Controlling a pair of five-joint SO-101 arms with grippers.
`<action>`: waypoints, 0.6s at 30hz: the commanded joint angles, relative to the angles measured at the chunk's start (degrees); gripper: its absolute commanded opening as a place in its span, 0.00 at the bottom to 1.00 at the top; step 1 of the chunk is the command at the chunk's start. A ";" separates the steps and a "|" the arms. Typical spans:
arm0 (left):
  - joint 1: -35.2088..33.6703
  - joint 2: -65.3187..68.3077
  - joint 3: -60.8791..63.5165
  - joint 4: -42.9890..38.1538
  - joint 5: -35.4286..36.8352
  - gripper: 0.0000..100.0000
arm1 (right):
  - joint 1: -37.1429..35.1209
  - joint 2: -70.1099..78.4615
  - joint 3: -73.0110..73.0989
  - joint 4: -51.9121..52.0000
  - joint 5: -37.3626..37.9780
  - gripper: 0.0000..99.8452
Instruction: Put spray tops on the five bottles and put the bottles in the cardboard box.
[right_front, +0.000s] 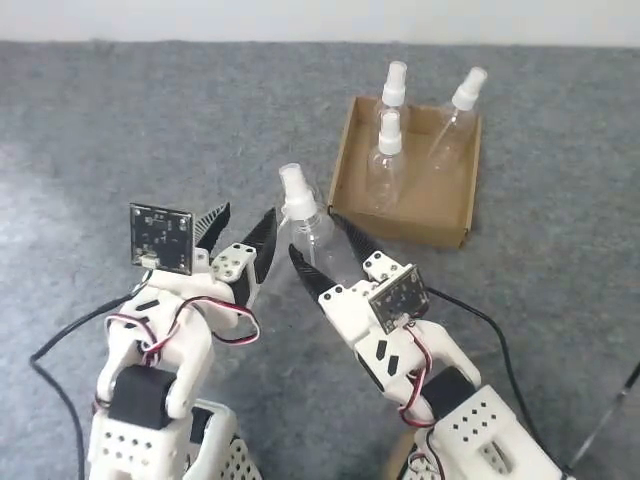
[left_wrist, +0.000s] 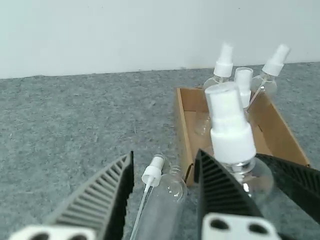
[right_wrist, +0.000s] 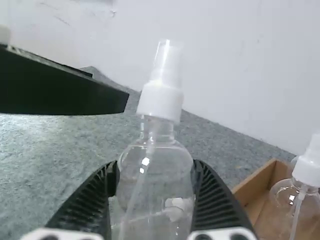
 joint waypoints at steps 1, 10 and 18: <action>-0.18 -0.62 -1.10 -0.09 0.18 0.18 | 0.66 -1.36 -1.76 -1.54 -0.62 0.01; 0.35 -0.62 3.65 -5.63 0.00 0.18 | 8.48 -1.54 -13.10 12.97 -2.81 0.01; 5.10 -0.53 6.20 -7.38 -0.26 0.18 | 13.41 2.68 -29.27 21.67 -10.20 0.01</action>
